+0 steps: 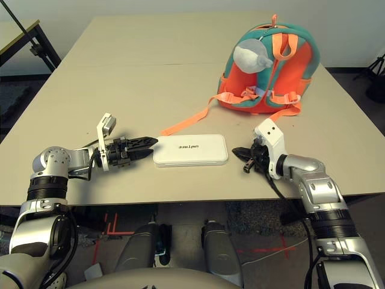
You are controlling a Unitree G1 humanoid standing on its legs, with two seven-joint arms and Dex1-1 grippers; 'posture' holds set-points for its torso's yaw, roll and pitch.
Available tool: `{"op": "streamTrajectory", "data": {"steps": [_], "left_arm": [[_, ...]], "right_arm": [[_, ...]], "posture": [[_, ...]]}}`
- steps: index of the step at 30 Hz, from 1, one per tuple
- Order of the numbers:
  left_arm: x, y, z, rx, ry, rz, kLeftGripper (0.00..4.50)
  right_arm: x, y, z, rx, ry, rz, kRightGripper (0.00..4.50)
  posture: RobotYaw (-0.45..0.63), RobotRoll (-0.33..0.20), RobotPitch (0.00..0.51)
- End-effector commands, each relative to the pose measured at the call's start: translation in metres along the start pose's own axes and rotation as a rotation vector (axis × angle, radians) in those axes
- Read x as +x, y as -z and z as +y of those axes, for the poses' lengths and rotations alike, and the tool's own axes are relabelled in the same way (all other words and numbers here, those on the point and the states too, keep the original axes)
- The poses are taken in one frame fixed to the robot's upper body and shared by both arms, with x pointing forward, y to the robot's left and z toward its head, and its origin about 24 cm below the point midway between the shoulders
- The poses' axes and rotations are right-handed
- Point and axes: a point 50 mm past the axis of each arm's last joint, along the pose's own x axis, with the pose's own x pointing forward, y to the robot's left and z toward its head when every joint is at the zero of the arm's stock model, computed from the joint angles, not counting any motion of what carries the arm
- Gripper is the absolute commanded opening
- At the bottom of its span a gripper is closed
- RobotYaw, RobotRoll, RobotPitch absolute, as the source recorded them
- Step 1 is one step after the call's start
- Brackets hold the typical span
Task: Put the pencil case into the backpack and zip it.
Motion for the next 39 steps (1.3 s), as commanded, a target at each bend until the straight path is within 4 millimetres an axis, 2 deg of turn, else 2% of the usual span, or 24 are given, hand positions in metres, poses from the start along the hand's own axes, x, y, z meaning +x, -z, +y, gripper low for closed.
{"op": "streamTrajectory", "data": {"steps": [1, 12, 17, 22, 27, 39], "left_arm": [[0.002, 0.012, 0.007, -0.031, -0.047, 0.052, 4.5], [0.003, 0.015, 0.009, -0.032, -0.065, 0.052, 4.5], [-0.002, 0.014, 0.012, -0.034, -0.11, 0.043, 4.5], [-0.026, 0.01, 0.024, -0.043, -0.238, 0.039, 4.5], [-0.04, 0.003, 0.024, -0.046, -0.26, 0.018, 4.5], [-0.045, 0.007, 0.028, -0.051, -0.281, 0.033, 4.5]], "right_arm": [[0.013, 0.004, 0.015, 0.044, -0.064, -0.008, 0.02], [0.029, -0.001, 0.03, 0.075, -0.088, -0.061, 0.02], [0.025, 0.0, 0.022, 0.052, -0.062, -0.045, 0.02], [0.024, -0.001, 0.017, 0.044, -0.046, -0.045, 0.02], [0.024, 0.0, 0.014, 0.04, -0.039, -0.047, 0.02], [0.013, 0.003, -0.007, 0.001, 0.035, -0.014, 0.02]], "posture": [[-0.16, 0.0, 0.118], [-0.16, 0.0, 0.125], [-0.16, 0.0, 0.126], [-0.16, 0.0, 0.127], [-0.15, 0.0, 0.13], [-0.15, 0.0, 0.132]]}}
